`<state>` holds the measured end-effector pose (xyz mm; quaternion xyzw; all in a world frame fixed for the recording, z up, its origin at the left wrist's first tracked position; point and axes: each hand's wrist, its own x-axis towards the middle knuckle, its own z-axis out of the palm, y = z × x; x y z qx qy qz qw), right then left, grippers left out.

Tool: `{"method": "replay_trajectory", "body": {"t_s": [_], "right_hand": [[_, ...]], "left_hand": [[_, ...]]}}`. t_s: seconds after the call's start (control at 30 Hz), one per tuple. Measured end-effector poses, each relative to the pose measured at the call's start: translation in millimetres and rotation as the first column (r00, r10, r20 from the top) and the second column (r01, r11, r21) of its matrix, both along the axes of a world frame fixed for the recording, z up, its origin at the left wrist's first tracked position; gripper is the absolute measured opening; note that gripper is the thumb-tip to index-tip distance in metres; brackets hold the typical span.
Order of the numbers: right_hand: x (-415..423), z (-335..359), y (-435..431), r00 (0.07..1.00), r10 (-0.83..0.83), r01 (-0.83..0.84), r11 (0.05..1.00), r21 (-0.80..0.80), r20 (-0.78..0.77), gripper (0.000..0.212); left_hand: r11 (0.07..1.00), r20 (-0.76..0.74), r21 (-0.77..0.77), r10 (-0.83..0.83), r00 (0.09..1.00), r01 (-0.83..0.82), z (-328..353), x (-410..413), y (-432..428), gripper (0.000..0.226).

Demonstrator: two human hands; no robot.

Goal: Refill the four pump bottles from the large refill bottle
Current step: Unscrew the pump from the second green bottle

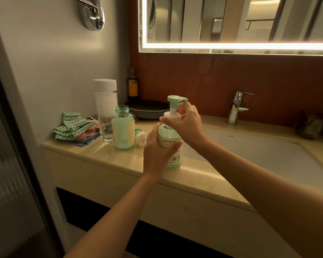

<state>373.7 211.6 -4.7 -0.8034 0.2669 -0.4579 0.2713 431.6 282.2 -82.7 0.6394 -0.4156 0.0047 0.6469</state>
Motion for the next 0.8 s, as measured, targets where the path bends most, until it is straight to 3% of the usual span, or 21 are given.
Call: {"method": "replay_trajectory", "body": {"t_s": [0.2, 0.43, 0.67, 0.8], "right_hand": [[-3.8, -1.3, 6.3, 0.99, 0.134, -0.138, 0.985, 0.107, 0.041, 0.045], [-0.8, -1.6, 4.8, 1.0, -0.009, 0.008, 0.998, 0.064, 0.012, 0.058], [-1.4, 0.1, 9.8, 0.989, 0.135, -0.144, 0.973, 0.181, 0.064, 0.051], [1.4, -2.3, 9.7, 0.996, 0.076, -0.081, 0.985, 0.15, 0.043, 0.063]], "left_hand": [[1.0, 0.012, -0.007, 0.011, 1.0, -0.011, -0.6, -0.2, -0.5, 0.078], [1.0, 0.005, 0.0, -0.006, 1.0, 0.006, -0.3, -0.8, 0.4, 0.079], [1.0, -0.007, -0.007, 0.001, 1.0, -0.001, -0.1, -0.7, 0.1, 0.077], [1.0, 0.003, -0.002, -0.004, 1.0, 0.004, -1.4, 0.6, -0.8, 0.079]]}}
